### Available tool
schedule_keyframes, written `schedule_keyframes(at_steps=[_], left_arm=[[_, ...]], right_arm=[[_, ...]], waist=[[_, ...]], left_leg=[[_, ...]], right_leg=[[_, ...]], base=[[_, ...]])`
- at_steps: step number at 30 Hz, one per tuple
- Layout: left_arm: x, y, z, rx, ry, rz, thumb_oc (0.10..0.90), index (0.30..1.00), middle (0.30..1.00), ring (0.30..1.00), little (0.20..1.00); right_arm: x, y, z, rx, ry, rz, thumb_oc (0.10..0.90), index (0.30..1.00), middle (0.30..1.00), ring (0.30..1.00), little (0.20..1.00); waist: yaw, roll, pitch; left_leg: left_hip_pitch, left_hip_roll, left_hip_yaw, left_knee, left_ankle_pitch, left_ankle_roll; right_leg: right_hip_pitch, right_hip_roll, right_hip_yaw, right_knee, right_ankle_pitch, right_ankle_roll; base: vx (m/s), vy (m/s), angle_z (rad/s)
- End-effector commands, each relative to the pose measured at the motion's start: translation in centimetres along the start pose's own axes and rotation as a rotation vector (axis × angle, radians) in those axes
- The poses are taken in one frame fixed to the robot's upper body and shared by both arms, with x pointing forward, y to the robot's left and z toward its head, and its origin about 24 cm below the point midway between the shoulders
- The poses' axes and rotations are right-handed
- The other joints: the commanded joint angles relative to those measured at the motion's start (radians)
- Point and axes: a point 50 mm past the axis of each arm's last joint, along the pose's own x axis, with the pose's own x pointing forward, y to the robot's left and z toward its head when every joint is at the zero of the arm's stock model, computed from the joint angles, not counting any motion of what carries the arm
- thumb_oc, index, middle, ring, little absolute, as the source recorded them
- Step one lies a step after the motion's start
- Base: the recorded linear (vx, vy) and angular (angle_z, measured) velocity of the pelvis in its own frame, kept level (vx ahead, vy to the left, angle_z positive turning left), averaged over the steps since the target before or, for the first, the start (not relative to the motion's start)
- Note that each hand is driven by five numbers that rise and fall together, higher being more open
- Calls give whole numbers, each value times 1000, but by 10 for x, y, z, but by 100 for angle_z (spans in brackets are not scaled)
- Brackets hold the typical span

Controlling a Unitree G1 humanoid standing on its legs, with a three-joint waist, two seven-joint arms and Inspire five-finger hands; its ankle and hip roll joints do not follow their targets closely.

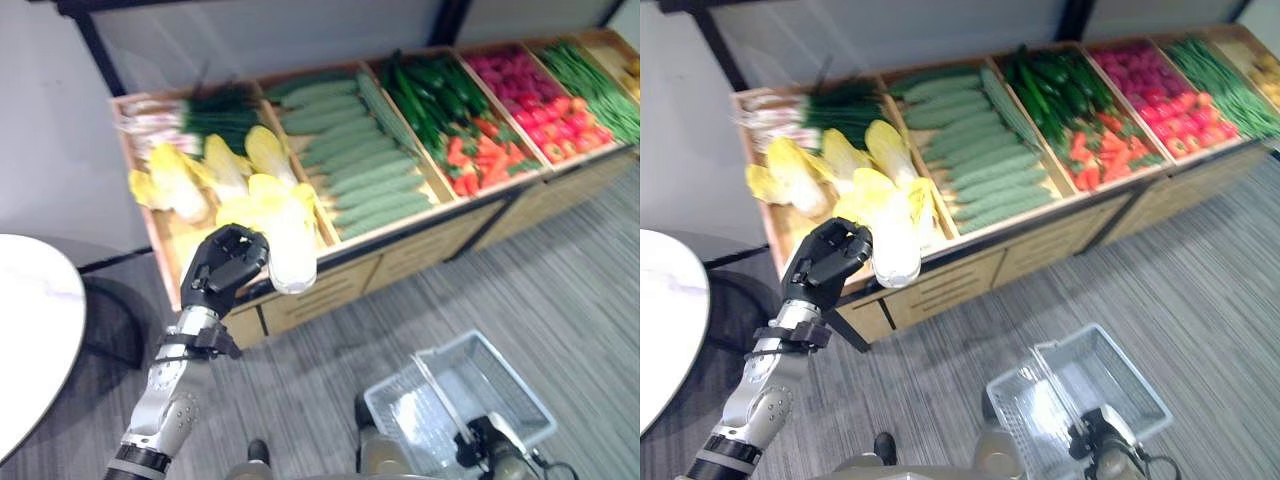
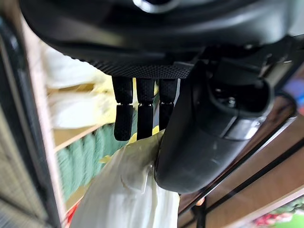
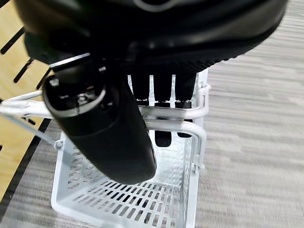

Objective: Get the vegetables into the basket

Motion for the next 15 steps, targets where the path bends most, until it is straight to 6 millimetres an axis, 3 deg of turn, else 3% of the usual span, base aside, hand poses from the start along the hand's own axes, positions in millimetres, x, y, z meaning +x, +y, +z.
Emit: schedule_keyframes(at_steps=[1,5,9,10,11,15], left_arm=[[20,-37,57,-38,-321,-199,400,300,300,300,300],[17,-38,56,-51,-318,-209,400,300,300,300,300],[13,-36,62,-32,-331,-213,400,300,300,300,300],[12,-36,61,-33,-327,-215,400,300,300,300,300],[12,-37,61,-44,-328,-217,400,300,300,300,300],[13,-40,59,-61,-324,-228,400,300,300,300,300]], right_arm=[[0,-15,-12,-32,16,-56,400,300,300,300,300],[-3,-15,-24,-36,58,-58,400,300,300,300,300],[-5,-11,-31,-41,84,-48,400,300,300,300,300],[-7,-9,-35,-47,93,-40,400,300,300,300,300],[-9,-7,-41,-43,123,-32,400,300,300,300,300],[-10,-7,-45,-38,130,-36,400,300,300,300,300]], waist=[[41,69,-50],[47,84,-62],[55,73,-71],[53,78,-77],[44,74,-81],[27,85,-83]], left_leg=[[-48,57,-39,32,-28,16],[-37,58,12,-5,-11,22],[-13,55,70,-16,-14,12],[5,57,63,-20,-37,5],[0,63,96,-22,-9,1],[5,87,106,-28,11,-20]], right_leg=[[46,-64,-167,171,-120,23],[72,-40,-216,259,-197,8],[107,-52,-298,178,-191,12],[123,-46,-297,164,-209,27],[124,-37,-299,121,-204,11],[140,-7,-292,74,-221,-1]], base=[[-146,143,-55],[-96,104,-40],[10,-38,-54],[32,-158,-39],[39,-163,-52],[2,-183,-26]])
